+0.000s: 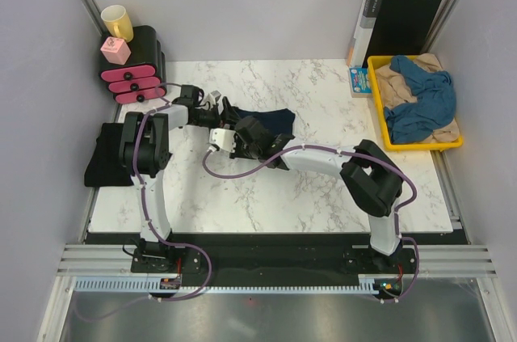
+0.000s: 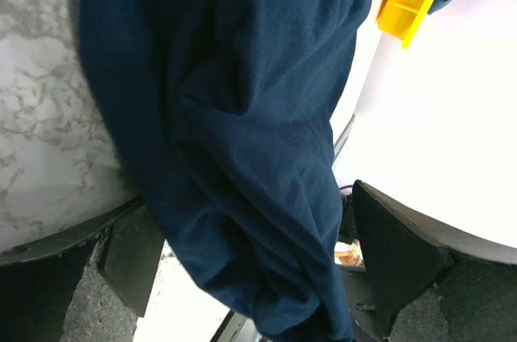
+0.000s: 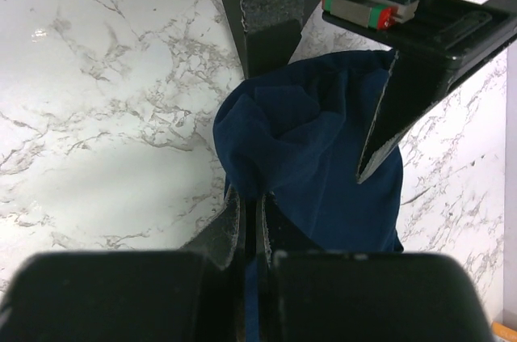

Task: Fold and stack the t-shirts
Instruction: Put the neatly folded tshirt into the corner of the board with the left arm

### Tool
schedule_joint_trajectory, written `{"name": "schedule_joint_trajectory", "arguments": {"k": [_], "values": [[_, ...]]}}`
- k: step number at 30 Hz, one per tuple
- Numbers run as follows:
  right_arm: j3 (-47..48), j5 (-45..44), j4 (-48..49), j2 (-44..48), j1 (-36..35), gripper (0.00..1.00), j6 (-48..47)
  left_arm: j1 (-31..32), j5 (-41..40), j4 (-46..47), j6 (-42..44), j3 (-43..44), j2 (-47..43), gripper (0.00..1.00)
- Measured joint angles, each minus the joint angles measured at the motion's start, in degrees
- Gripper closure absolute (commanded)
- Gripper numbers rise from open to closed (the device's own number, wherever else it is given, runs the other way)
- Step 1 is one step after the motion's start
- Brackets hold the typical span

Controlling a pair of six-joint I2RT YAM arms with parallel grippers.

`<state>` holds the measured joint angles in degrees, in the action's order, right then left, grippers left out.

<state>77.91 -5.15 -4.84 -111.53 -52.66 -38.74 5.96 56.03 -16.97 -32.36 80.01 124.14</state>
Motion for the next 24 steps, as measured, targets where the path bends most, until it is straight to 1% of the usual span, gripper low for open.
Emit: {"name": "schedule_joint_trajectory", "arguments": {"k": [2,4,5,7,8,9,10,11,12,13,14,15,16,17,19,24], "values": [[0.3,0.2,0.0,-0.2,-0.1,1.00,0.0,0.3,0.0,0.0,0.0,0.2,0.0,0.03],[0.3,0.2,0.0,-0.3,-0.2,1.00,0.1,0.7,0.0,0.0,-0.1,0.7,0.3,0.11],[0.3,0.2,0.0,-0.3,-0.2,1.00,0.1,0.9,0.0,0.1,-0.2,0.9,0.6,0.19],[0.3,0.2,0.0,-0.3,-0.2,1.00,0.1,1.2,0.0,0.3,-0.4,1.4,1.1,0.38],[0.3,0.2,0.0,-0.3,-0.3,1.00,0.1,1.3,0.0,0.5,-0.6,1.4,1.3,0.66],[0.3,0.2,0.0,-0.3,-0.3,1.00,0.1,1.3,0.0,0.7,-0.8,1.4,1.5,0.98],[0.3,0.2,0.0,-0.3,-0.4,1.00,0.1,1.3,0.0,0.9,-1.4,1.5,1.7,0.98],[0.3,0.2,0.0,-0.3,-0.5,0.98,0.1,1.3,0.1,1.2,-1.7,1.5,1.9,0.98],[0.3,0.2,0.0,-0.3,-0.5,0.91,0.1,1.4,0.3,1.3,-1.7,1.5,1.9,0.98],[0.3,0.2,0.0,-0.3,-0.5,0.78,0.1,1.4,0.5,1.3,-1.8,1.5,1.9,0.98],[0.3,0.2,0.0,-0.3,-0.5,0.53,0.2,1.4,0.5,1.5,-1.9,1.5,1.9,0.98],[0.3,0.1,0.0,-0.3,-0.5,0.42,0.3,1.5,0.6,1.6,-1.9,1.5,1.9,0.98],[0.3,0.2,0.0,-0.3,-0.5,0.28,0.6,1.5,0.5,1.7,-1.9,1.5,1.9,0.98],[0.3,0.2,0.0,-0.3,-0.6,0.11,0.5,1.6,0.5,1.8,-1.9,1.5,1.9,0.98],[0.3,0.2,0.2,-0.3,-0.9,0.08,0.6,1.6,0.5,2.0,-1.9,1.5,1.9,0.98],[0.3,0.0,0.1,-0.1,-1.4,0.07,0.5,1.6,0.3,2.0,-1.8,1.5,1.9,0.98]]}}
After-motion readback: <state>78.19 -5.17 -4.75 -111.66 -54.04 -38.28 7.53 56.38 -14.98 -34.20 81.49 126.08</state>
